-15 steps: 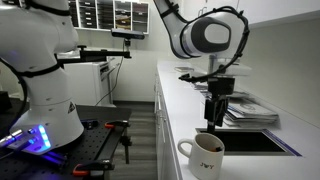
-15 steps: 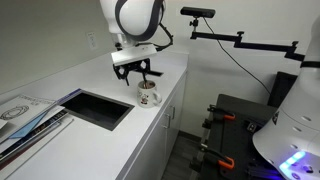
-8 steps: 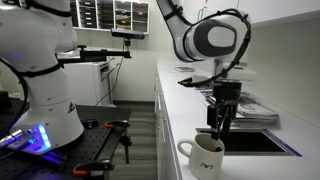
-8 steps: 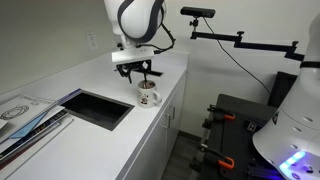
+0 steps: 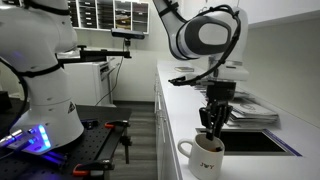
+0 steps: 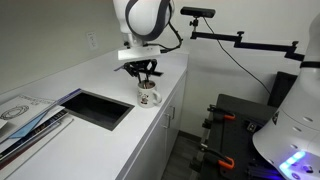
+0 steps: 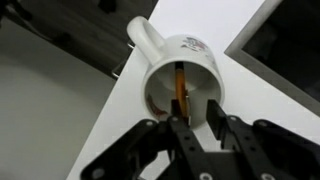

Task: Pick the marker from the cup and put it on the counter

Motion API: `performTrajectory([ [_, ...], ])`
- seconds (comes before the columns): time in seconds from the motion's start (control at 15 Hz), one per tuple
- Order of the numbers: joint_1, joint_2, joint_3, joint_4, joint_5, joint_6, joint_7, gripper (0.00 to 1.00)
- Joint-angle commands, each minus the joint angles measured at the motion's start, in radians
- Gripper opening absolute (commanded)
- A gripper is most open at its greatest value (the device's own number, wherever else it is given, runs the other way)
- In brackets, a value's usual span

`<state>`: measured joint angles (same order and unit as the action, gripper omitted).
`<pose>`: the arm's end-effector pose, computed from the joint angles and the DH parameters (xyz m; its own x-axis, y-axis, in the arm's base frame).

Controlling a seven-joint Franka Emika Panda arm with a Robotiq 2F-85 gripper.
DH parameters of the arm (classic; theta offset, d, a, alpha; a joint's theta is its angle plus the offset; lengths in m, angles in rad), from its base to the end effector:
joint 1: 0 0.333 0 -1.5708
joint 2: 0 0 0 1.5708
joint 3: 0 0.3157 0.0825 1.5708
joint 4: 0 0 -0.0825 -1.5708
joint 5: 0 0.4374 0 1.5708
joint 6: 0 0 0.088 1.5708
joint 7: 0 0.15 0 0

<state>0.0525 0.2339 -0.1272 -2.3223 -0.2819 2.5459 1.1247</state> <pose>0.5490 -0.0477 0.1525 0.5727 -0.8059 0.1501 -0.8198 -0.5623 0.1087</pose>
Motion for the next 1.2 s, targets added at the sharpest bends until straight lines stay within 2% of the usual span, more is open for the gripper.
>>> performTrajectory([
  [0.0,0.007,-0.041,-0.008,-0.052,0.024,0.035,0.019,0.39],
  [0.33,-0.002,-0.028,0.0,-0.074,0.05,0.068,-0.004,0.43],
  [0.73,0.014,0.017,-0.042,-0.099,0.027,0.183,0.022,0.38],
  [0.8,0.016,0.024,-0.051,-0.101,0.027,0.197,0.017,0.39],
  [0.93,0.027,0.04,-0.077,-0.105,0.01,0.232,0.02,0.48],
  [1.07,0.046,0.059,-0.105,-0.108,-0.013,0.283,0.023,0.48],
  [1.13,0.061,0.071,-0.122,-0.108,-0.027,0.313,0.025,0.41],
])
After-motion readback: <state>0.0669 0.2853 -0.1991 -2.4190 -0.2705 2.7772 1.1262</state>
